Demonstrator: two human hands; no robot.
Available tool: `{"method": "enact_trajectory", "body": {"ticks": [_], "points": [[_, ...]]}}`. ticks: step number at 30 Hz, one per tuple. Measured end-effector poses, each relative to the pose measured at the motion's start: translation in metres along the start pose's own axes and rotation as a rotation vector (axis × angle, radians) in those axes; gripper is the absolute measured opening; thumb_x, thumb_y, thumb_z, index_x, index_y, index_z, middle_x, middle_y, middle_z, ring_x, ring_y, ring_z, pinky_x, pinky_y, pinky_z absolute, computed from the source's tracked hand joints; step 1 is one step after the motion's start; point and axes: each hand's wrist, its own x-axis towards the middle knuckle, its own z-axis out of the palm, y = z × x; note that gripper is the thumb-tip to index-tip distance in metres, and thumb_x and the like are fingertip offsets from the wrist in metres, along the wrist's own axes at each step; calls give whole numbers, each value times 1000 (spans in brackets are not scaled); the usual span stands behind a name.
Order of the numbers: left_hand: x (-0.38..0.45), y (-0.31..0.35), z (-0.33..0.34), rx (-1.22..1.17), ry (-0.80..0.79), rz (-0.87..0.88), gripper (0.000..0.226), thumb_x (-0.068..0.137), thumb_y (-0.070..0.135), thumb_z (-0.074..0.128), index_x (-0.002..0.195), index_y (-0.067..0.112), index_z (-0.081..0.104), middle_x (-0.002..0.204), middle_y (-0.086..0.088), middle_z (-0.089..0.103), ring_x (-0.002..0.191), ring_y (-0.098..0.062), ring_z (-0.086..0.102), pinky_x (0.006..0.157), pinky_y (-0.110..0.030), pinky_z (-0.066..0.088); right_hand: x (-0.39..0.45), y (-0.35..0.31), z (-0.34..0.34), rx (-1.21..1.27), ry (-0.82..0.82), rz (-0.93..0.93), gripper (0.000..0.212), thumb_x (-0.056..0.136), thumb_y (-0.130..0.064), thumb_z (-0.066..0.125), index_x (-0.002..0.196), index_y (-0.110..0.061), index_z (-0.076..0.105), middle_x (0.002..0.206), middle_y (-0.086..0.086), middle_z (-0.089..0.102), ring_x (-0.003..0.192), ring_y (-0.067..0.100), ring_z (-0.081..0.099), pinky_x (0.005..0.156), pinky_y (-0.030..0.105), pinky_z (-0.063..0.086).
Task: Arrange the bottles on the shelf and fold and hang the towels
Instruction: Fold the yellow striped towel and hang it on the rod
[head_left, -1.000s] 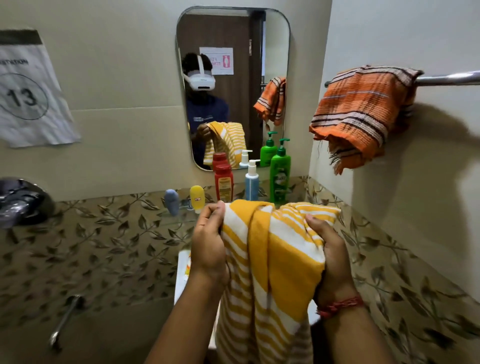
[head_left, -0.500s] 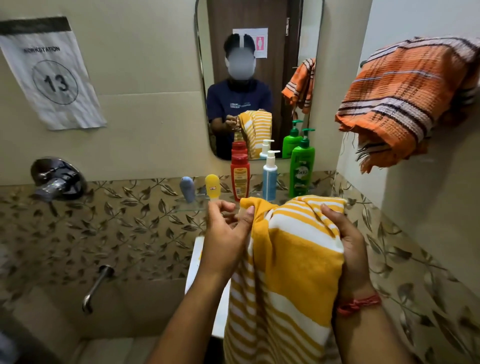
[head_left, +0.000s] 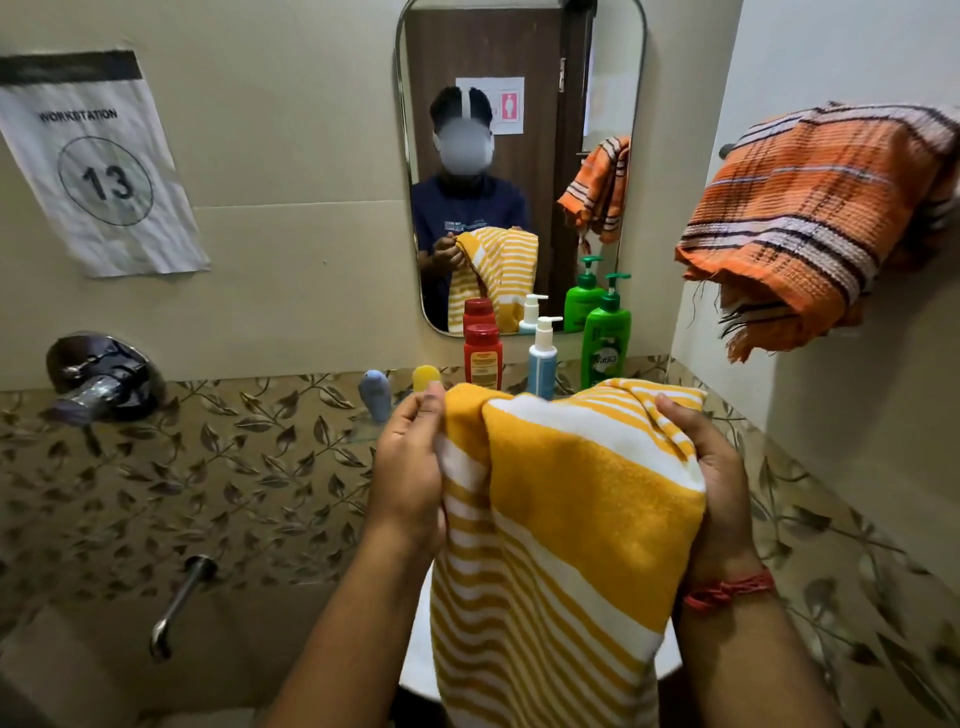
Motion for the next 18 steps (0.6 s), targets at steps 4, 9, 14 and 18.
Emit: {"method": "enact_trajectory", "body": {"ticks": [4, 9, 14, 18], "points": [[14, 3, -9, -165, 74, -162, 32, 103, 41, 48, 127, 25, 62, 111, -13, 75, 102, -31, 72, 82, -49, 58, 3, -6, -2, -21, 29, -39, 31, 99, -30, 49, 99, -11, 73, 93, 12, 78, 73, 26, 76, 61, 39, 63], [33, 3, -24, -182, 168, -268, 47, 97, 56, 48, 135, 30, 58, 122, -16, 71, 110, -39, 68, 93, -66, 51, 12, -15, -13, -18, 59, -94, 38, 97, -36, 48, 104, -12, 78, 111, 12, 75, 93, 27, 75, 79, 41, 61], [37, 9, -20, -121, 165, -187, 33, 105, 42, 44, 120, 21, 63, 113, -16, 74, 106, -33, 70, 94, -55, 54, 18, -16, -17, -10, 45, -80, 40, 97, -38, 48, 114, -10, 71, 115, 14, 73, 97, 29, 73, 83, 48, 58], [43, 16, -26, -59, 287, -81, 32, 106, 39, 44, 113, 16, 65, 107, -14, 72, 103, -31, 69, 88, -48, 57, 21, -20, -21, 9, 44, -89, 41, 96, -40, 49, 92, -14, 81, 113, 13, 74, 98, 30, 72, 79, 51, 58]]}}
